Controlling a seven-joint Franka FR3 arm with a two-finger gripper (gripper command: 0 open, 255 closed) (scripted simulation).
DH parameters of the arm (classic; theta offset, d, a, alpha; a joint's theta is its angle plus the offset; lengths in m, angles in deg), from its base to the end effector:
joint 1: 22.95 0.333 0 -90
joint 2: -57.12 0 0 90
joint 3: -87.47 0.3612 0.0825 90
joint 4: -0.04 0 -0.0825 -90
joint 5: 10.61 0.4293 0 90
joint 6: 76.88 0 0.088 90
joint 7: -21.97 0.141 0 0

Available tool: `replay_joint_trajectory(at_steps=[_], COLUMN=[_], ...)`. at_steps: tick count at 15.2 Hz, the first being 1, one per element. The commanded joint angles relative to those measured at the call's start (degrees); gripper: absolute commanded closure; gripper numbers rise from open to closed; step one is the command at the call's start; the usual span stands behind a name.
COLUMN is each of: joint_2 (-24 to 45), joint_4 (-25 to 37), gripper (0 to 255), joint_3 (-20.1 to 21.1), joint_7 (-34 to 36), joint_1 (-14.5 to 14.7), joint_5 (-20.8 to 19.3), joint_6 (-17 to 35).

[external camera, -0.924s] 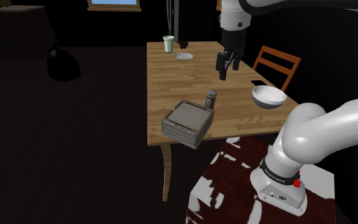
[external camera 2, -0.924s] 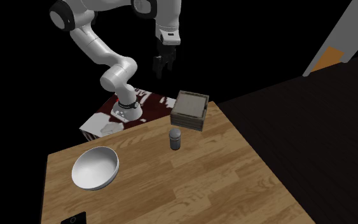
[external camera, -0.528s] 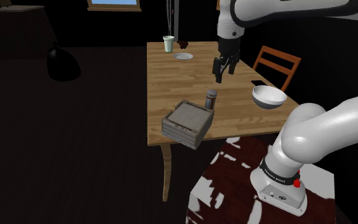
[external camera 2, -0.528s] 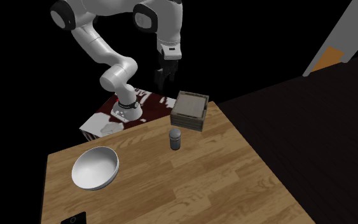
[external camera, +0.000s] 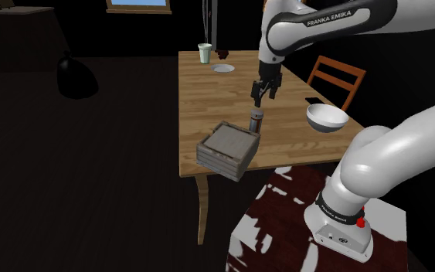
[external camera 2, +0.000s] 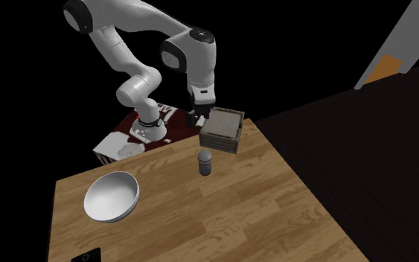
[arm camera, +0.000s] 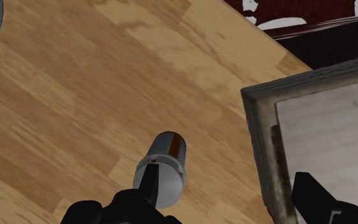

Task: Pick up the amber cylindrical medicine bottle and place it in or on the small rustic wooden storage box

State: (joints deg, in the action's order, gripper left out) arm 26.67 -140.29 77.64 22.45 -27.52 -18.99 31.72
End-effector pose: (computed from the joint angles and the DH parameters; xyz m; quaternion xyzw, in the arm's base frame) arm 0.3892 -0.1185 0.4715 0.9952 -0.0931 -0.0160 0.0240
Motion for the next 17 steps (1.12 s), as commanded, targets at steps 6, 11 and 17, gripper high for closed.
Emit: replay_joint_trajectory(at_steps=[6,11,17], joint_2=[12.3,16.7,18.9], joint_4=[0.8,0.3,-1.5], gripper=[0,0,0], joint_3=[-6.5,-8.0,-8.4], joint_7=[-5.1,-6.8,-7.2], joint_1=[-1.3,-1.4,-1.3], joint_5=[1.8,3.1,3.6], joint_6=[13.3,18.5,22.4])
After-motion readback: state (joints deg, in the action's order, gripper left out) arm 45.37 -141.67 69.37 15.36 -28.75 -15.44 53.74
